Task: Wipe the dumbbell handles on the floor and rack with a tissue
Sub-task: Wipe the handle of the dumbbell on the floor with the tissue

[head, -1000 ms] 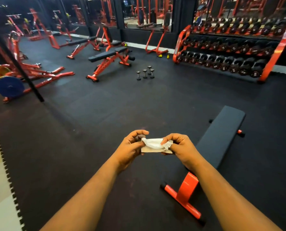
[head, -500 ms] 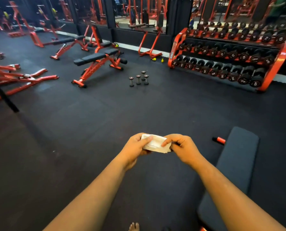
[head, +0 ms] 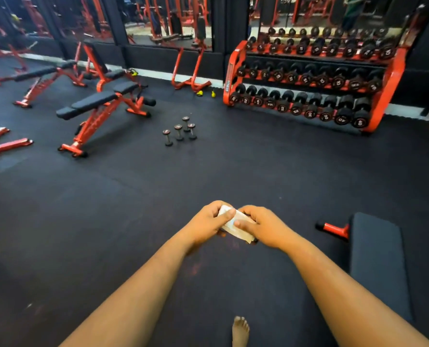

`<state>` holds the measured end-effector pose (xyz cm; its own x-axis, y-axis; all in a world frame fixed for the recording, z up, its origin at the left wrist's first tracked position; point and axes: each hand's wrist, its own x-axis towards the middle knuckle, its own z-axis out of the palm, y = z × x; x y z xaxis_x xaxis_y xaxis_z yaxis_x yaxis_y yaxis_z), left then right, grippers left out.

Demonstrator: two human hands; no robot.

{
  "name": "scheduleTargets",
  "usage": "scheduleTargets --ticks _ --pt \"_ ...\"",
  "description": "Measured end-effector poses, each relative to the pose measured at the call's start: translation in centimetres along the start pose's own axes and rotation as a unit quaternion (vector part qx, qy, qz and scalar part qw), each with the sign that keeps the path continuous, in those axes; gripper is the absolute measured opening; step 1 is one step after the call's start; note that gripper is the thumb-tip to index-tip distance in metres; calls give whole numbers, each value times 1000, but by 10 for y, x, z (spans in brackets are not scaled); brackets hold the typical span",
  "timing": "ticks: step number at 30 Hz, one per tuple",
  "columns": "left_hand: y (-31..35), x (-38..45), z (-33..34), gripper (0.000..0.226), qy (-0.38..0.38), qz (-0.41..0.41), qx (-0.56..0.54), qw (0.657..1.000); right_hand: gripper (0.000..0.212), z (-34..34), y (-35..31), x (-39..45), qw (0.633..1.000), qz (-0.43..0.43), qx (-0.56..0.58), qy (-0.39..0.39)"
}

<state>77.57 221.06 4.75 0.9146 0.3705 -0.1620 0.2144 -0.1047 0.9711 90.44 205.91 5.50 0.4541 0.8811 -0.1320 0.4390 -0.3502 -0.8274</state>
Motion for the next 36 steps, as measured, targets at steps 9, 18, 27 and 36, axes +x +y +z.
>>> scheduleTargets --ticks 9,18,27,36 --pt "14 215 -97 15 39 -8 45 998 14 -97 30 217 997 32 18 -71" --pt "28 443 -186 7 70 61 124 988 8 -163 42 454 998 25 -48 -28" --pt "39 652 -277 18 71 -26 -141 987 15 -226 39 675 963 65 230 120" --pt "62 856 -357 21 100 -35 -166 980 21 -305 75 889 959 35 274 66"
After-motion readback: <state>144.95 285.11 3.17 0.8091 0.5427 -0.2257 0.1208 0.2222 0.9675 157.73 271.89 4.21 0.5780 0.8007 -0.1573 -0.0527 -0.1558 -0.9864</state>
